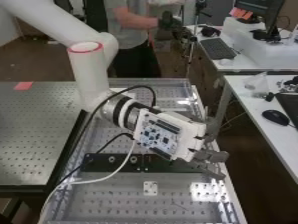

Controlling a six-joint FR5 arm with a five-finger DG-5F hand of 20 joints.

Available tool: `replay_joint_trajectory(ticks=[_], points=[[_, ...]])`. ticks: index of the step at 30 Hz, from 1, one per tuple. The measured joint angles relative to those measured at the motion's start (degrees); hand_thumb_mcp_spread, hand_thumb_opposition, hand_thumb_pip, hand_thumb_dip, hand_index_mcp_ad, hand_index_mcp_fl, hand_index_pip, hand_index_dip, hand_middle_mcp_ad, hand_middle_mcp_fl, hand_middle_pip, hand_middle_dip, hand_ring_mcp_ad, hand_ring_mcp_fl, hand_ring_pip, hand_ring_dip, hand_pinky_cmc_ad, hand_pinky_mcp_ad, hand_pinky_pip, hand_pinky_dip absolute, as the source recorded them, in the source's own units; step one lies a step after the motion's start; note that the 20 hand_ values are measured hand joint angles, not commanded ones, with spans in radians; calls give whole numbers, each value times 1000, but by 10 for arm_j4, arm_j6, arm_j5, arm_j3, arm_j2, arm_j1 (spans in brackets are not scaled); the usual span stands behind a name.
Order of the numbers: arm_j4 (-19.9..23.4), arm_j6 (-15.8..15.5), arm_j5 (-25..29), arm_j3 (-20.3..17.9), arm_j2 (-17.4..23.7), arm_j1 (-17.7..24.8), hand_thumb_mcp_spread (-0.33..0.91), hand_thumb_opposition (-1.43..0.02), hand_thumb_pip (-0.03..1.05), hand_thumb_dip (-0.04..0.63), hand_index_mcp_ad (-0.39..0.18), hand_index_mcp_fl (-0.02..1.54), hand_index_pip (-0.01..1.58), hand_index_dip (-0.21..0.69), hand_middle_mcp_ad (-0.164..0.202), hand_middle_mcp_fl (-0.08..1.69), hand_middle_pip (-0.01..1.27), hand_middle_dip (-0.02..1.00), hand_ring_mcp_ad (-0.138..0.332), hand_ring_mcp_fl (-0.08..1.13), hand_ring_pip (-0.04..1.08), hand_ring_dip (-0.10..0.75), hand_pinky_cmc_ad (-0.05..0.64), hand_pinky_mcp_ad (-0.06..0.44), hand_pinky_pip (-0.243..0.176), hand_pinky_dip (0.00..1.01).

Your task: Grab the chopstick and place it in the clear container

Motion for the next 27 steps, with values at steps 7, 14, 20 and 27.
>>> replay_joint_trajectory(ticks=[7, 14, 20, 27], points=[[-13, -47, -18, 15, 23, -8, 850, -1065, 442, 304, -127, 1161, 552, 283, -14, 1279, 225, 695, 131, 648, 117, 421, 415, 113, -35, 154], [-50, -86, -53, 32, 53, -17, 852, -1084, 442, 302, -127, 1178, 536, 300, -14, 1290, 223, 686, 129, 661, 113, 419, 414, 113, -26, 152], [-82, -126, -78, 27, 95, -16, 850, -1084, 442, 321, -127, 1192, 518, 314, -12, 1304, 206, 686, 131, 663, 117, 422, 414, 119, -19, 152], [-106, -144, -79, -12, 156, 13, 855, -1084, 442, 330, -127, 1203, 503, 328, -14, 1304, 206, 682, 127, 679, 117, 422, 417, 127, -21, 155]])
